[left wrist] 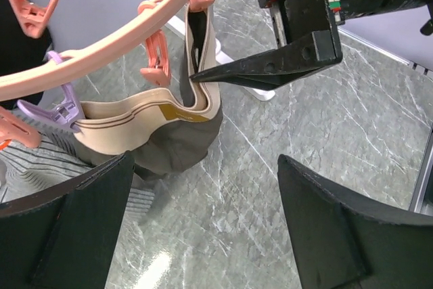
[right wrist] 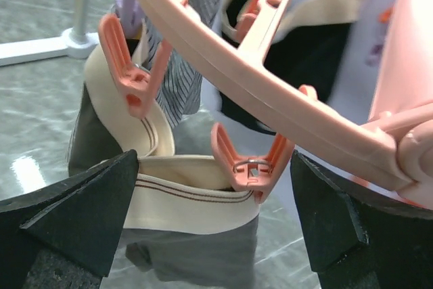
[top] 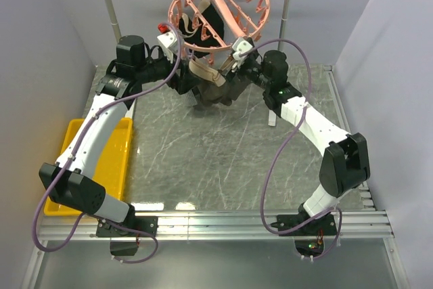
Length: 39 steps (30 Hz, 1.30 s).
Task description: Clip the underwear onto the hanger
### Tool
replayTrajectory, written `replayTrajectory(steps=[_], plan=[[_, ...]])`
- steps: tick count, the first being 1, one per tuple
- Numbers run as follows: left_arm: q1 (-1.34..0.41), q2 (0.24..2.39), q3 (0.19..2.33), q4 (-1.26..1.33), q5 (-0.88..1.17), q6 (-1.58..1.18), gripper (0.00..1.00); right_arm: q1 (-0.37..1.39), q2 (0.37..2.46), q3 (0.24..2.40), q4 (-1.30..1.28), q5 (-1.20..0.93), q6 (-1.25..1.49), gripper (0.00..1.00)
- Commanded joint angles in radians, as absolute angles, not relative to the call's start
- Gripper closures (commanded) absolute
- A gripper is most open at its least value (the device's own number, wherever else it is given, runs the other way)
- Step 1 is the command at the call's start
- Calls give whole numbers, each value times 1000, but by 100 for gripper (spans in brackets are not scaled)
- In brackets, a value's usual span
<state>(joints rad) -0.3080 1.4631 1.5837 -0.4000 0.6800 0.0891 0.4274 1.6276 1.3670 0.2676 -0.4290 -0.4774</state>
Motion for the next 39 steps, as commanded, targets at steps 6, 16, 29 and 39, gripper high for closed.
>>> replayTrajectory(steps=[6, 16, 29, 39], plan=[[-278, 1451, 1563, -330, 707, 71, 7, 396, 1577, 1243, 549, -410, -476, 0], [-261, 1442, 1542, -319, 707, 66, 7, 337, 1569, 1210, 693, -471, -335, 0], [-193, 1456, 1548, -291, 776, -60, 5, 281, 1477, 1192, 580, -511, -302, 0], [-143, 1391, 1482, -308, 790, -90, 1, 238, 1336, 1094, 431, -584, -310, 0]])
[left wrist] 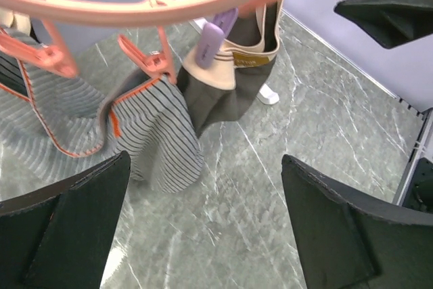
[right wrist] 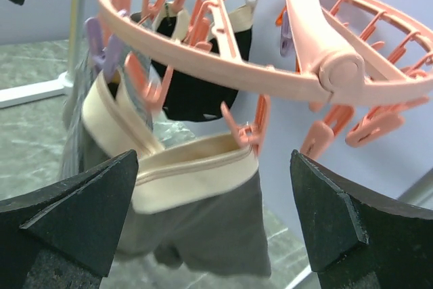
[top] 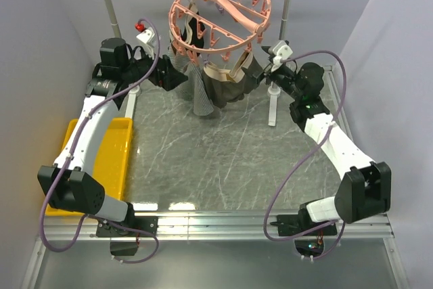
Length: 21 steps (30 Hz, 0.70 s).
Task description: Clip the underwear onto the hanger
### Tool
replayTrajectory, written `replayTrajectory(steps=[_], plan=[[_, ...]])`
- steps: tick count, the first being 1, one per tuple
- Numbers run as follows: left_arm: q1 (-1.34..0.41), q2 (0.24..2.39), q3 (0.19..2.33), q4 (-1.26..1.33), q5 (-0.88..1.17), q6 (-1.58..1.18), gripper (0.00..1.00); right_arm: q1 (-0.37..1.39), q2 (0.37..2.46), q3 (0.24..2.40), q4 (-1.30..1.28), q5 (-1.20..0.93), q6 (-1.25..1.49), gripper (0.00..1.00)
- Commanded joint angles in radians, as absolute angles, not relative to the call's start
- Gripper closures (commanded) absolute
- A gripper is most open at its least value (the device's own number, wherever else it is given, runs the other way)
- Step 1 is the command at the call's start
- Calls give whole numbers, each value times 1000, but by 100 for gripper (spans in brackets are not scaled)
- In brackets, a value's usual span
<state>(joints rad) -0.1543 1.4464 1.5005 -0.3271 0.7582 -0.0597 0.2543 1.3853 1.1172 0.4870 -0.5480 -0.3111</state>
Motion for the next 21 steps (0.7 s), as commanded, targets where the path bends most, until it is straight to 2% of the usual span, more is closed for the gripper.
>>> replayTrajectory(steps=[1, 6, 14, 18, 21], plan=[[-134, 1378, 1476, -310, 790, -97, 1, 233, 1324, 1080, 422, -587, -310, 0], [-103, 1339, 1445, -345, 764, -107, 1, 215, 1230, 1055, 328, -580, -293, 0], [-69, 1379, 1517, -610, 614, -100, 1, 167, 1124, 1127, 5, -451, -204, 0], [-61, 1384, 1465, -647, 580, -104, 1, 131, 1105, 1140, -196, -402, -144, 0], [-60, 1339, 1380, -609, 554, -95, 1, 117, 1074, 1082, -235, -376, -97, 0]])
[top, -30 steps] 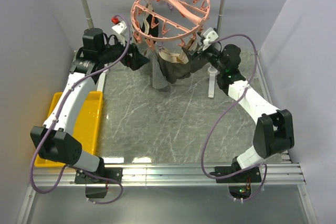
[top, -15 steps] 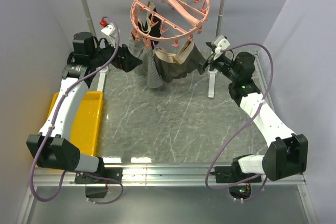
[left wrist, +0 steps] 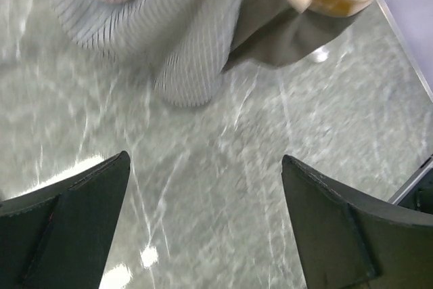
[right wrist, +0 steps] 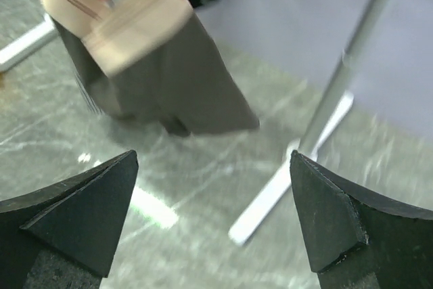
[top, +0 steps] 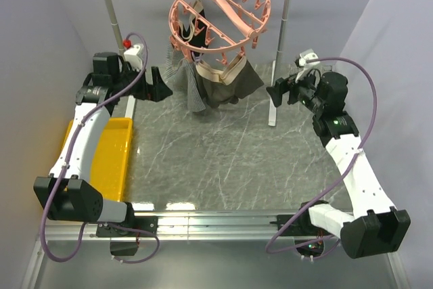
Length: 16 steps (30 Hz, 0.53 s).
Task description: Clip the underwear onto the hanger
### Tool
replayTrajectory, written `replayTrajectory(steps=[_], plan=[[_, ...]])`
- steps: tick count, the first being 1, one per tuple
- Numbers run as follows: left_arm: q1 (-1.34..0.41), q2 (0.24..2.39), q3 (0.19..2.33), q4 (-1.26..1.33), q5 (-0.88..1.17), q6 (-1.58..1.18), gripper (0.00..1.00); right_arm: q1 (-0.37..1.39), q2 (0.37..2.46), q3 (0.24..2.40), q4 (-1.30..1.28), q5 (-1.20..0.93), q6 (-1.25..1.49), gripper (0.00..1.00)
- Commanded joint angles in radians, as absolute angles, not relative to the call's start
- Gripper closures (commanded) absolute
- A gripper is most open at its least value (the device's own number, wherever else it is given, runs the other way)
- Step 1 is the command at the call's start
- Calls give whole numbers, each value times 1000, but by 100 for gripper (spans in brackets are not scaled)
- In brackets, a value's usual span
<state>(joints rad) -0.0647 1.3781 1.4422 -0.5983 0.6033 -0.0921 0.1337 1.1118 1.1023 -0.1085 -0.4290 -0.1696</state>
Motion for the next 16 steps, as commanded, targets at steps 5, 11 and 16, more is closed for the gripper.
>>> replayTrajectory(steps=[5, 11, 16], plan=[[-60, 1279, 1253, -555, 486, -68, 1, 114, 1003, 918, -209, -370, -29, 0], [-60, 1189, 1092, -494, 440, -25, 1, 115, 948, 804, -163, -360, 44, 0], [-60, 1183, 1103, -505, 385, -48, 1, 115, 924, 785, -166, -362, 46, 0]])
